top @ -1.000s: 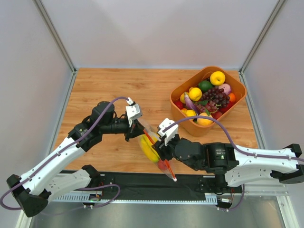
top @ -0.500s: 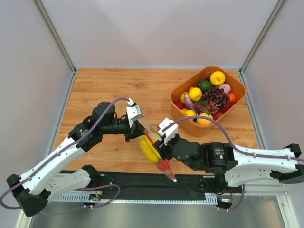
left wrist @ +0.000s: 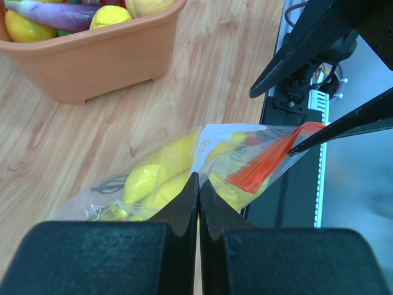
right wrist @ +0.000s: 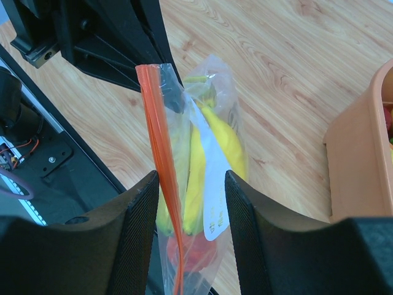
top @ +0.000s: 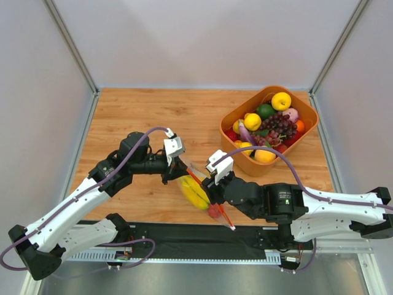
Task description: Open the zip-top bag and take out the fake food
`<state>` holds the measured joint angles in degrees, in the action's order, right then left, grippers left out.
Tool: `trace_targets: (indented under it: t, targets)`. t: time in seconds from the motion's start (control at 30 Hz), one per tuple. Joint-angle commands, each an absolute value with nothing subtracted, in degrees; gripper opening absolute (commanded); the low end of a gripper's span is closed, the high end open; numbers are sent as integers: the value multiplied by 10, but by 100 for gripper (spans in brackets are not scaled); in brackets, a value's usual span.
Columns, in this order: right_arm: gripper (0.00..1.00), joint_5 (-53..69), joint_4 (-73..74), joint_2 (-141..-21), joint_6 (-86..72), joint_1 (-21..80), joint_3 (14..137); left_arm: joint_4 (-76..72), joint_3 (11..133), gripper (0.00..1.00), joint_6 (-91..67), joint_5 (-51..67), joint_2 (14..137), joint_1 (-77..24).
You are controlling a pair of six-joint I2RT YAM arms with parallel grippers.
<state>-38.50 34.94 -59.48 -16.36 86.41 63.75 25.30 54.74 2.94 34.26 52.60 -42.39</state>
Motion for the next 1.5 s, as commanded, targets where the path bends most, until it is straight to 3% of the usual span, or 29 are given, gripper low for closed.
trace_targets:
  t: [0.0,1.1,1.3,1.4,1.43,1.47]
  targets:
    - [49,-392,342,-585,-171,860,638,246,558,0,43,354,524,-428]
    - [48,-418,368,-617,-169,860,638,247,558,0,45,357,523,-432]
    - [30,-420,370,-635,-176,860,633,237,555,0,42,381,520,-433]
    - [6,-401,362,-653,-180,860,628,236,553,0,40,373,519,-435]
    - [1,-400,359,-656,-181,860,628,237,555,0,40,368,519,-436]
    - [0,-401,357,-659,-185,860,630,238,555,6,39,362,520,-435]
